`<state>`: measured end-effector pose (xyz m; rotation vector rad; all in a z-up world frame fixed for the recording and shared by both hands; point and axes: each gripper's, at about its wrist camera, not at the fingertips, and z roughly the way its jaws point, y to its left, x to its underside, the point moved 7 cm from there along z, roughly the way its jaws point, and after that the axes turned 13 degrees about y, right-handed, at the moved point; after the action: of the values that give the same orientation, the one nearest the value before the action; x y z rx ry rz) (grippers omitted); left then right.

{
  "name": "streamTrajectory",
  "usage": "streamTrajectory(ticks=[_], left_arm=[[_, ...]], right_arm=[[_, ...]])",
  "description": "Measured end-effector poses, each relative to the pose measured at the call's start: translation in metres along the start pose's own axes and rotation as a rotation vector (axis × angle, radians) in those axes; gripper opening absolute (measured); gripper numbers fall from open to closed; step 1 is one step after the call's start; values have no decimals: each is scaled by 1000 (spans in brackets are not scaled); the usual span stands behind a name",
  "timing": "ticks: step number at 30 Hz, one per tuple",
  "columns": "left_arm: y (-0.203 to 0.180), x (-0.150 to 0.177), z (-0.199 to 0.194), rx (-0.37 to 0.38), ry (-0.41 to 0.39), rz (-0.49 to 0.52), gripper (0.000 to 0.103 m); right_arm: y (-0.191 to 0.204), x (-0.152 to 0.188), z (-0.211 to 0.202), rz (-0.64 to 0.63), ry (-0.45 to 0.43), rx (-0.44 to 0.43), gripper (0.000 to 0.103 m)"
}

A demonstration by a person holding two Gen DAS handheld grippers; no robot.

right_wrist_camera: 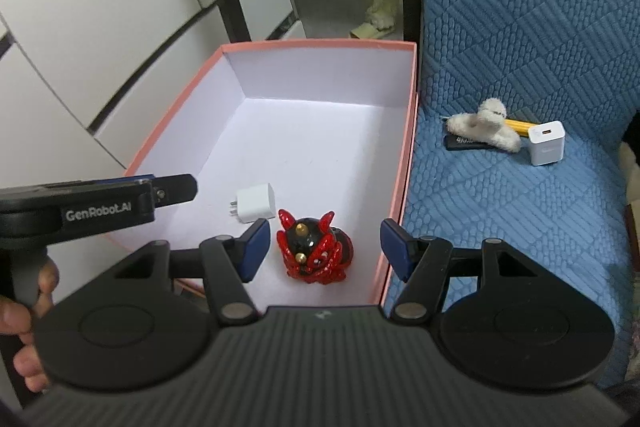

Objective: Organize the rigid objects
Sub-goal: 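Carry the charger and figurine into the pink box and open both tools, then withdraw both tools from the box back toward the chair seat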

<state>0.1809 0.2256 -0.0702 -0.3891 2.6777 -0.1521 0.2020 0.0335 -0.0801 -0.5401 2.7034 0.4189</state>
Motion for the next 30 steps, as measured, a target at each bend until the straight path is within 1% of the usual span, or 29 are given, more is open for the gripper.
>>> streamTrajectory(ticks=[7,14,20,30], left_arm=[[-30,26,-23,10,-16,43,47],[-61,57,-34,33,-28,63,47],[-92,78,-41,39,-43,92,47],[-160,108,-41,62,-59,177,47]], right_arm=[[-12,24,-30,8,-44,18,64],[-31,53,-54,22,-80,35,64],[-55,75,-73,42,-115,59,64],[-109,116,-100,126,-161,111,64]])
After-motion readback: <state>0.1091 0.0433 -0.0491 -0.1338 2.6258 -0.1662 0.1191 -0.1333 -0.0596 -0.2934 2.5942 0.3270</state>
